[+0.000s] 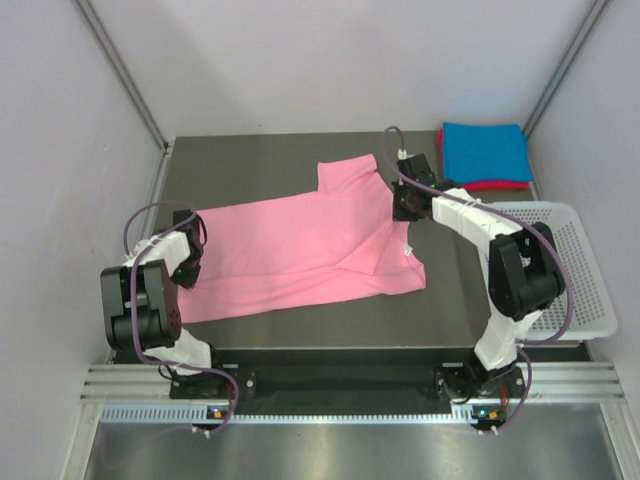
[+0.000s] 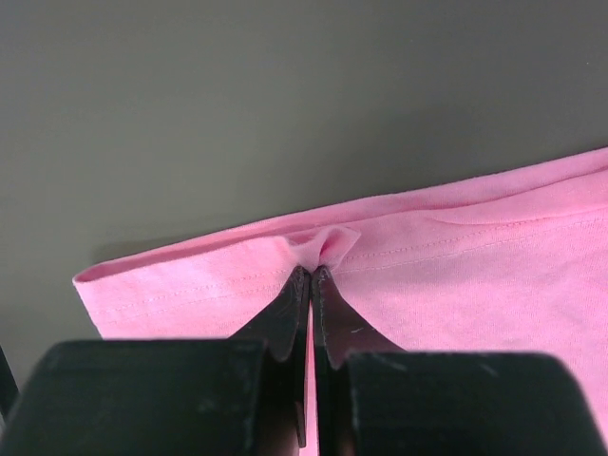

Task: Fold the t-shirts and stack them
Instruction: Fold the tshirt

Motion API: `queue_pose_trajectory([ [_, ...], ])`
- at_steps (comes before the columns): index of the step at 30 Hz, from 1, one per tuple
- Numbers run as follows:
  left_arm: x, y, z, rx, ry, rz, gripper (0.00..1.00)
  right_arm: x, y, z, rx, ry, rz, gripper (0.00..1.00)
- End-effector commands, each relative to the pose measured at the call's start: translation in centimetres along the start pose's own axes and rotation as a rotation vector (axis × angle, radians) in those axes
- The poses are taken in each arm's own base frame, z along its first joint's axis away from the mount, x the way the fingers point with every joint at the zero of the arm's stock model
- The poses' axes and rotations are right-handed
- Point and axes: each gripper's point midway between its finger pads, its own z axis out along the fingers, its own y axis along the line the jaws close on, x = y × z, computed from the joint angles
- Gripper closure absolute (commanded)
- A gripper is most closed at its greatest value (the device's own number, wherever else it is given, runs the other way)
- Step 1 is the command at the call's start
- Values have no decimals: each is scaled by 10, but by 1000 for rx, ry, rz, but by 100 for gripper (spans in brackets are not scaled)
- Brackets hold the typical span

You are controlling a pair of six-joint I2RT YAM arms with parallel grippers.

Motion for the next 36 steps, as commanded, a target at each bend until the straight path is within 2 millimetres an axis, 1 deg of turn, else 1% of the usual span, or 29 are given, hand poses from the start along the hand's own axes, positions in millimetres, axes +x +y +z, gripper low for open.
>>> queue_pose_trajectory([
  [1, -14, -3, -1, 3, -53, -43, 100, -28, 10, -3, 3, -65, -1, 100],
  [7, -14, -2, -1, -5, -53, -66, 100, -15, -1, 7, 52, -27, -1, 100],
  [10, -17, -2, -4, -8, -55, -80, 100, -17, -1, 10, 59, -26, 2, 98],
  [11, -17, -4, -5, -3, -52, -80, 100, -19, -2, 11, 61, -25, 3, 97],
  [12, -16, -4, -5, -2, -44, -75, 98, -20, 0, 10, 61, -25, 1, 94],
  [13, -15, -6, -6, 4, -31, -68, 82, -22, 1, 9, 59, -25, 9, 87],
  [14, -15, -10, -8, 12, -26, -66, 73, -25, 2, 6, 61, -20, 14, 82],
  [15, -15, -11, -9, 14, -20, -64, 65, -27, 2, 2, 61, -23, 22, 79],
  [16, -15, -10, -11, 13, -9, -63, 60, -28, 3, -2, 59, -23, 29, 73],
  [17, -18, -15, -16, 30, -9, -73, 51, -31, 5, -12, 53, -37, 47, 70],
  [18, -19, -15, -18, 35, -9, -75, 49, -32, 7, -17, 45, -45, 61, 68],
  [19, -21, -17, -20, 45, -12, -80, 48, -31, 9, -21, 37, -47, 73, 62],
  [20, -27, -20, -25, 68, -24, -92, 46, -29, 11, -29, 21, -57, 111, 60],
  [21, -30, -22, -29, 81, -33, -85, 45, -26, 17, -33, -9, -50, 133, 58],
  [22, -33, -23, -32, 92, -42, -74, 45, -21, 20, -35, -26, -43, 156, 56],
  [23, -39, -27, -38, 120, -52, -79, 45, -11, 23, -37, -39, -30, 210, 56],
  [25, -41, -34, -46, 166, -46, -35, 45, 5, 34, -38, -80, 3, 258, 56],
  [26, -38, -48, -54, 246, -12, -26, 46, 18, 38, -37, -92, 20, 305, 56],
  [27, -33, -53, -59, 293, 11, 32, 46, 25, 42, -38, -105, 31, 325, 57],
  [28, -29, -56, -62, 322, 30, 50, 46, 33, 48, -39, -114, 40, 332, 57],
  [29, -20, -60, -67, 370, 68, 68, 46, 42, 48, -39, -104, 45, 378, 57],
  [30, -14, -60, -69, 392, 82, 102, 46, 49, 49, -40, -98, 49, 395, 57],
  [31, -8, -55, -68, 404, 96, 114, 46, 54, 55, -40, -105, 51, 437, 57],
  [32, -2, -55, -69, 424, 112, 125, 46, 65, 54, -40, -99, 66, 454, 57],
  [33, 3, -58, -72, 461, 134, 141, 46, 69, 56, -41, -103, 70, 471, 57],
  [35, 15, -53, -70, 483, 169, 164, 47, 81, 64, -40, -112, 81, 504, 57],
  [36, 19, -55, -71, 507, 181, 170, 47, 84, 65, -39, -106, 80, 514, 57],
])
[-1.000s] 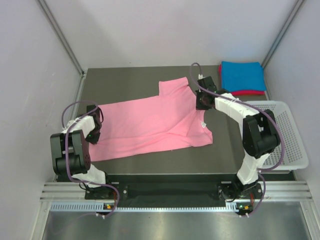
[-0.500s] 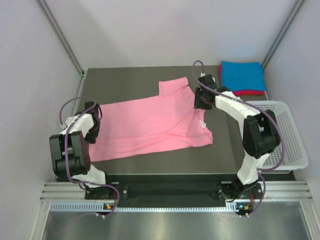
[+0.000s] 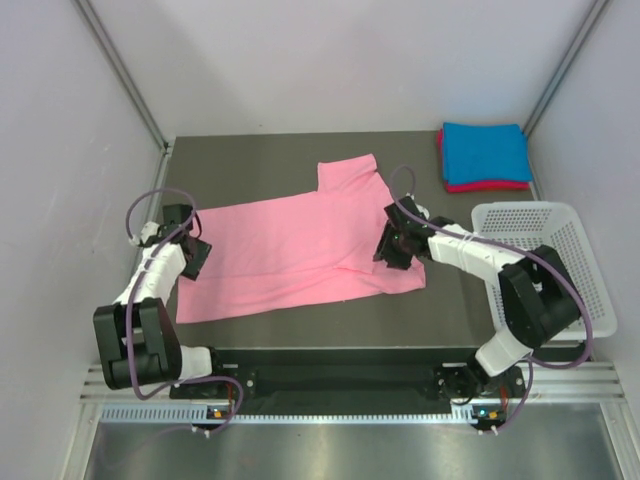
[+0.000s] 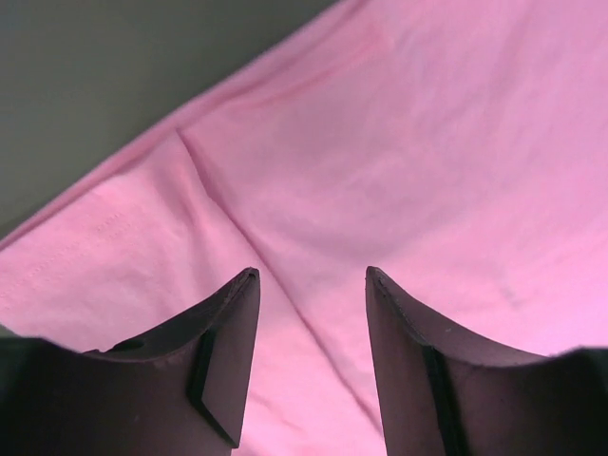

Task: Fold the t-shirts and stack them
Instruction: Fold the tshirt

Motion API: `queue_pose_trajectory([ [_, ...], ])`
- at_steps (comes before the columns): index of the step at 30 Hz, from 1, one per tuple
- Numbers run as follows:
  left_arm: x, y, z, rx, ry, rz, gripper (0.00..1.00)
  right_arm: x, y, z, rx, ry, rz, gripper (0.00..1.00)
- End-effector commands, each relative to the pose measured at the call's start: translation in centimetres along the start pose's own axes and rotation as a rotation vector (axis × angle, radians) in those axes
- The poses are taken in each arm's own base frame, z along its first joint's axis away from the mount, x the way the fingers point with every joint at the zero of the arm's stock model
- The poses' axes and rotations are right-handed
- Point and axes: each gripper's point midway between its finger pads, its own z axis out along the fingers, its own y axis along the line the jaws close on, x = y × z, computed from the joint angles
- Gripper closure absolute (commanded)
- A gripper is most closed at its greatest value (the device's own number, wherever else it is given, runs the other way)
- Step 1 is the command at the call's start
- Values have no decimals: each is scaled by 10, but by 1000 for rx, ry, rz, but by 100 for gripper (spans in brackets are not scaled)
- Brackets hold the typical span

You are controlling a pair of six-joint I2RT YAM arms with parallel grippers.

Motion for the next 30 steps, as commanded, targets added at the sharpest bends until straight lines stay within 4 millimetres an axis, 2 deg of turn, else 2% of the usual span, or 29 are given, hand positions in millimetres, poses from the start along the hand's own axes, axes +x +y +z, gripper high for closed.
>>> queue_pose_trajectory([
  [1, 23, -14, -4, 139, 96, 63, 47, -2, 28, -12, -88, -55, 142, 57],
  [5, 38, -6, 4, 122, 150, 97, 47, 17, 25, 3, -57, -10, 193, 58],
  [10, 47, 3, 16, 93, 170, 113, 48, 24, 21, 12, -27, -5, 210, 60],
  [15, 42, 10, 22, 39, 142, 100, 50, 27, 20, 17, -18, 4, 223, 61],
  [26, 33, 15, 19, 27, 83, 65, 51, 35, 16, 31, -1, 26, 251, 65],
  [29, 32, 17, 19, 19, 76, 66, 51, 34, 19, 33, -11, 24, 249, 72],
  [30, 32, 17, 19, 20, 75, 65, 51, 33, 19, 33, -12, 22, 245, 79],
])
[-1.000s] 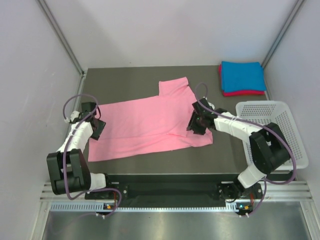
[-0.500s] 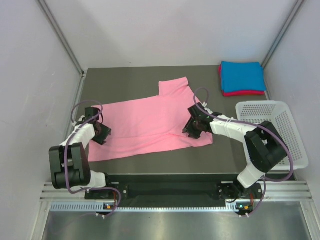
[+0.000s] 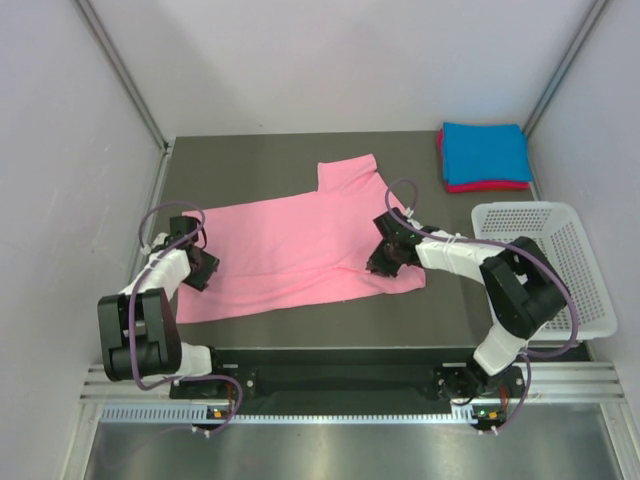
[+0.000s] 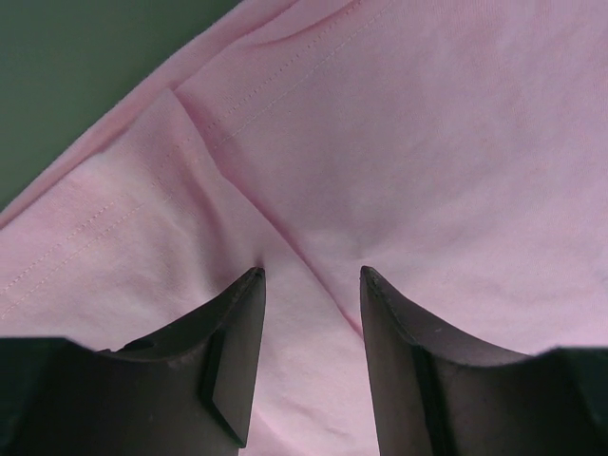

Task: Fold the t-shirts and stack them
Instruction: Fold the tshirt

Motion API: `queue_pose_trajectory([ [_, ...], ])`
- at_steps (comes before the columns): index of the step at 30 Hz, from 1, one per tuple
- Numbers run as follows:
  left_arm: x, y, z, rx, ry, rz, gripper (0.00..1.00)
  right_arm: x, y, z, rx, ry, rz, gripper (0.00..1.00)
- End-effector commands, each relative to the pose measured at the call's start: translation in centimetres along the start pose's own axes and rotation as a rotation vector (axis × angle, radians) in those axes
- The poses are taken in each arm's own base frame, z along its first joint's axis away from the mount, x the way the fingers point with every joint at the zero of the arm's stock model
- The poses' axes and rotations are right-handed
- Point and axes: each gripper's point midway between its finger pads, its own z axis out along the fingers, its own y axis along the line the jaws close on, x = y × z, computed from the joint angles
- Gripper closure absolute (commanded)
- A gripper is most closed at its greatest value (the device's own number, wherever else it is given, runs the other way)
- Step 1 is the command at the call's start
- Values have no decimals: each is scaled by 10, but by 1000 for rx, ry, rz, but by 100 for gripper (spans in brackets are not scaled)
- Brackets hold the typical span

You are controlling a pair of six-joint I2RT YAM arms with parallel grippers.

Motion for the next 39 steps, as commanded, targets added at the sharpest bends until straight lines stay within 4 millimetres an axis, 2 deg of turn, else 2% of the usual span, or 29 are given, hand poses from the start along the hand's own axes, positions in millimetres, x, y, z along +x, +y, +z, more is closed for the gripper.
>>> queue_pose_trajectory([
  [1, -10, -3, -4, 17, -54, -24, 51, 0, 11, 2, -35, -18, -9, 83],
  [4, -9, -3, -4, 23, -54, -28, 51, -5, 18, -4, -52, -41, -25, 91],
  [11, -9, -1, -4, 16, -53, -33, 51, -14, 30, -7, -53, -56, -61, 92],
  [13, -8, -1, -5, 20, -53, -36, 51, -15, 37, -8, -73, -57, -65, 100],
  [15, -8, 1, -4, 19, -57, -46, 52, -17, 43, -10, -99, -63, -72, 100],
  [19, -10, 5, -3, -3, -76, -56, 52, -26, 73, -17, -192, -83, -130, 100],
  [24, -12, 2, -5, 1, -76, -70, 53, -33, 109, -15, -304, -101, -283, 100],
  [26, -13, 0, -7, 6, -77, -71, 53, -29, 120, -11, -341, -73, -323, 100],
  [30, -20, -6, -13, 22, -91, -76, 54, -33, 145, -10, -427, -106, -442, 100],
  [33, -22, -5, -17, 20, -97, -70, 54, -30, 156, -4, -460, -85, -488, 100],
  [39, -22, -5, -17, 22, -101, -70, 54, -12, 162, 9, -506, -25, -516, 99],
])
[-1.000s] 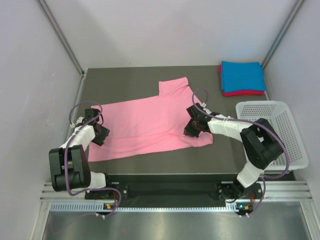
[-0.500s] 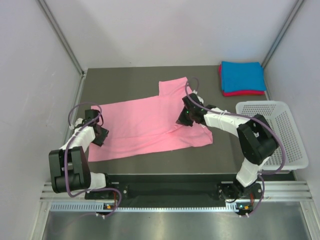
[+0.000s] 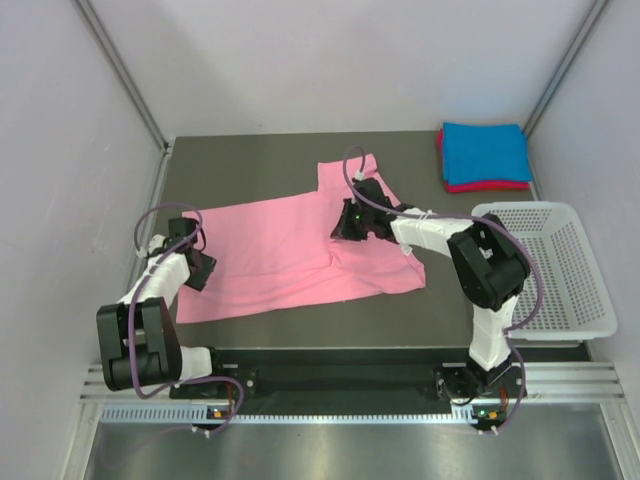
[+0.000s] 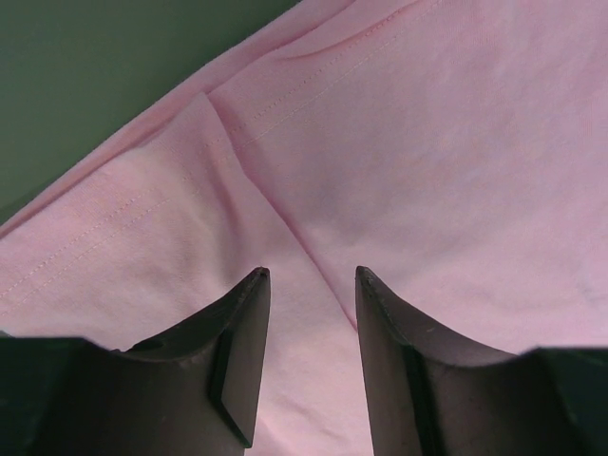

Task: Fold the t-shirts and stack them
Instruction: Fold the tshirt

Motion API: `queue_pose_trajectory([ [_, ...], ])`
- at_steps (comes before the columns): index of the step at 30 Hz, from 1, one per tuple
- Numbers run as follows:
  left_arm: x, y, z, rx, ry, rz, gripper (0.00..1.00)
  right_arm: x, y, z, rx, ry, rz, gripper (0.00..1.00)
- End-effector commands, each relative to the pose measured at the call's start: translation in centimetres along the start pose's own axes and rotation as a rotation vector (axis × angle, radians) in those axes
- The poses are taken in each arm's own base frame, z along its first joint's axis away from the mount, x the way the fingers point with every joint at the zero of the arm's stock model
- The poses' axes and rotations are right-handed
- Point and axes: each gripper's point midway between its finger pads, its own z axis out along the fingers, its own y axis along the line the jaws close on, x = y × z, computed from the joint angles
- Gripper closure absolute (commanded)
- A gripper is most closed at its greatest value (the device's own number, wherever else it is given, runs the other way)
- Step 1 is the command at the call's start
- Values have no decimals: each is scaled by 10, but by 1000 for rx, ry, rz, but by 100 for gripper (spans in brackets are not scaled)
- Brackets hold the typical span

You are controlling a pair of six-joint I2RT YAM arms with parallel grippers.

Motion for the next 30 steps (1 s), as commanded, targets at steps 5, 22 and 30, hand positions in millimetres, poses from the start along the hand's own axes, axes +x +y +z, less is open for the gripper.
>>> queue_pose_trajectory([
  [5, -17, -9, -12, 17, -59, -16, 54, -4, 26, 4, -47, 1, -91, 91],
  [22, -4, 34, -22, -147, -45, -154, 53, 45, -95, -132, 490, 41, -8, 60],
  [30, 7, 59, 9, -296, -47, -152, 52, 61, -148, -138, 624, 47, -28, 63],
])
